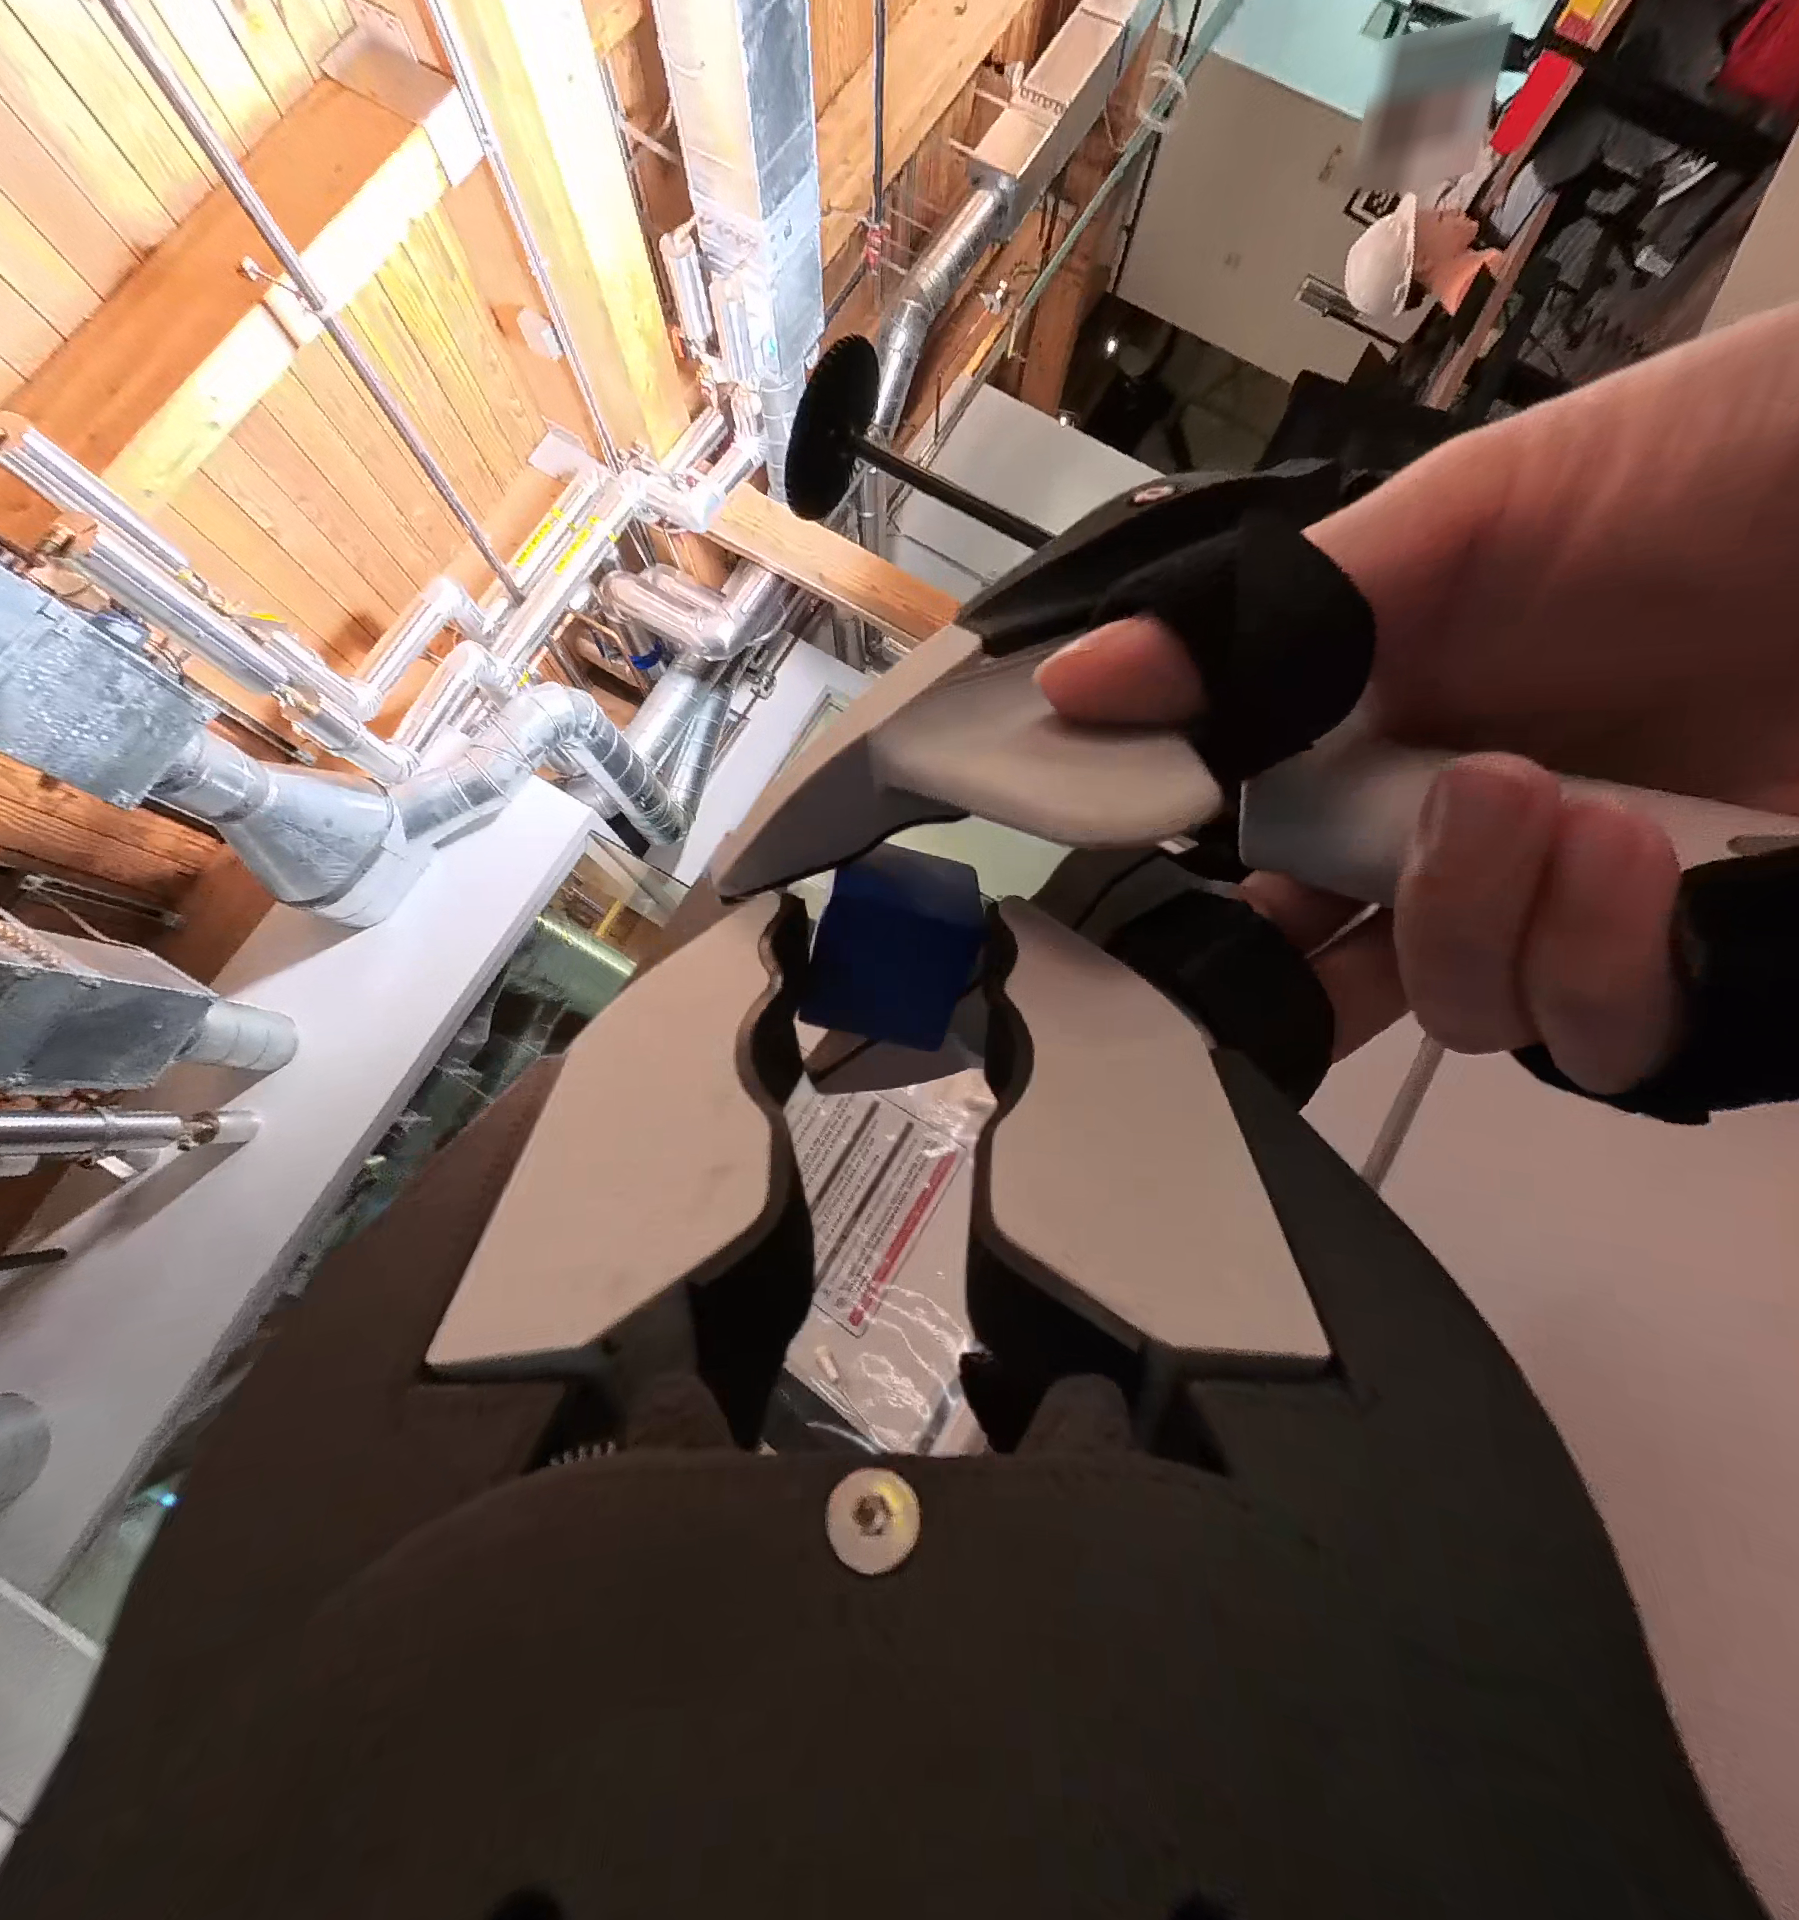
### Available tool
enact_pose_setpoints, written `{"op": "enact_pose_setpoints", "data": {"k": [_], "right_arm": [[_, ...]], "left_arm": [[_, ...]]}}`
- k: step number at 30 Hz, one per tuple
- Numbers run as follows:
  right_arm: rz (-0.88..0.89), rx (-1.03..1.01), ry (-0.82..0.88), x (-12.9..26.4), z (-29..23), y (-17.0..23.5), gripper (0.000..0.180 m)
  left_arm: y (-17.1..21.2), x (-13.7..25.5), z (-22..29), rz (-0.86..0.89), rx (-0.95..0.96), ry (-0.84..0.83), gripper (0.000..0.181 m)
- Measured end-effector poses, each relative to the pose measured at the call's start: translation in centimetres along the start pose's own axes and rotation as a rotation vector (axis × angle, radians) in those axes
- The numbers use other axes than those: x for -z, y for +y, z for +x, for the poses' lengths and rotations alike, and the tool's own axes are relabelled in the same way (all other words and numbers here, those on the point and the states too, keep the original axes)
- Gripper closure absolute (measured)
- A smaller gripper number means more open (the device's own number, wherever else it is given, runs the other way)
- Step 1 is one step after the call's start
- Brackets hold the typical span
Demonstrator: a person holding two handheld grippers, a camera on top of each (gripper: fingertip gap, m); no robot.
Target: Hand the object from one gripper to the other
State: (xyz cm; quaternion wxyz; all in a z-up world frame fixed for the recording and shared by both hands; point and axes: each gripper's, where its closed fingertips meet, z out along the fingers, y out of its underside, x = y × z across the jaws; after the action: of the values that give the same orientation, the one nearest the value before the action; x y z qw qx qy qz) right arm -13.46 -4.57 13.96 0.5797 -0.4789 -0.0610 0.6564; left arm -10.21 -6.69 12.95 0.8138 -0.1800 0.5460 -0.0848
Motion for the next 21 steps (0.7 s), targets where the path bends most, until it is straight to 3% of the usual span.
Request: {"op": "enact_pose_setpoints", "data": {"k": [4,9,14,18,21], "right_arm": [[0.007,0.213,0.076,0.8,-0.3,-1.7,0.116],[0.035,0.838,0.214,2.2,-2.6,-3.8,0.116],[-0.157,1.657,0.384,1.7,-3.9,-1.4,0.121],[-0.376,2.174,0.524,0.9,-2.9,0.6,0.129],[-0.513,2.235,0.567,0.8,-1.5,1.3,0.128]], "left_arm": [[-0.2,0.4,-2.3,0.044,0.227,-0.012,0.15],[-0.9,1.2,-5.4,0.176,1.075,0.24,0.15],[0.2,1.5,-6.5,0.229,1.798,0.567,0.15],[0.4,1.4,-4.4,0.158,2.01,0.794,0.15],[-1.1,2.2,-1.4,0.073,1.955,1.048,0.15]]}}
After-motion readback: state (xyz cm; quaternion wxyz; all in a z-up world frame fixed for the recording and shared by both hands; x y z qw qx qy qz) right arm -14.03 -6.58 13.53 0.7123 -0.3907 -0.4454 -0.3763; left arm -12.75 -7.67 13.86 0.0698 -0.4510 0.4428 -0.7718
